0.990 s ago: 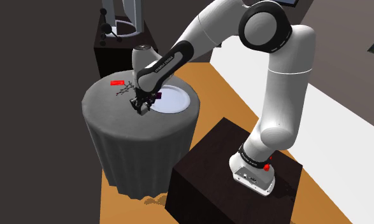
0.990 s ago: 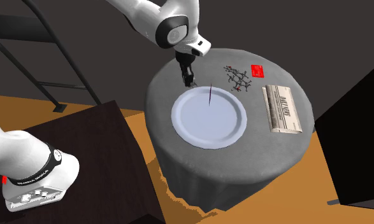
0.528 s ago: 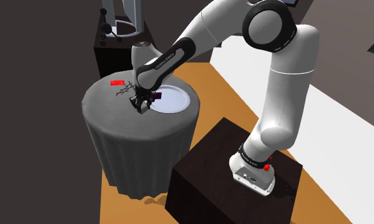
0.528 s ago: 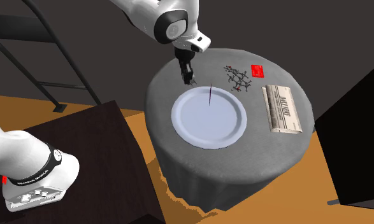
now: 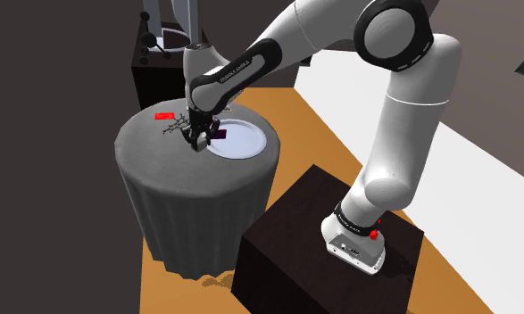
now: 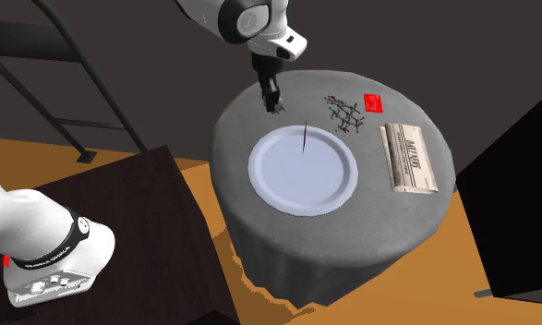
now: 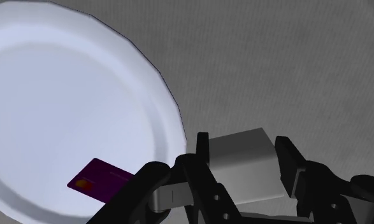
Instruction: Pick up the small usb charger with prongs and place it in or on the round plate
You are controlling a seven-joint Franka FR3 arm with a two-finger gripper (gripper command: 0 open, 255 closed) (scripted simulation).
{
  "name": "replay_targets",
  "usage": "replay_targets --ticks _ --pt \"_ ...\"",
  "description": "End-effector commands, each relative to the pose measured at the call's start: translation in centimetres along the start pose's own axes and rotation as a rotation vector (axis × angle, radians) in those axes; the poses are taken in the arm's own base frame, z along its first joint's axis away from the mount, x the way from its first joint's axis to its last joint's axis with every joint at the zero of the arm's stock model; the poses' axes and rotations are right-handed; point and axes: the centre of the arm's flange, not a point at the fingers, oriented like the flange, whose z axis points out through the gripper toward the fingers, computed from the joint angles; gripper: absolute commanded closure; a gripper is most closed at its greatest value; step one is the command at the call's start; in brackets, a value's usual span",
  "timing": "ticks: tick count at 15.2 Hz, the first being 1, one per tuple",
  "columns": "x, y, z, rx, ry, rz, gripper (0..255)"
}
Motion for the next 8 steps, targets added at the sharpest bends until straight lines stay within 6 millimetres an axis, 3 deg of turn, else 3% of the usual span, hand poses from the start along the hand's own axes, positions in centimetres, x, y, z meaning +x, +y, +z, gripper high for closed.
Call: replay_targets --ticks 1,6,8 --pt "0.1 0.0 -1.1 0.0 0.0 0.0 255" --pt "0.1 0.0 -3.4 0.0 0.0 0.0 255" --pt "0.5 2.6 -3.7 0.0 0.0 0.0 255"
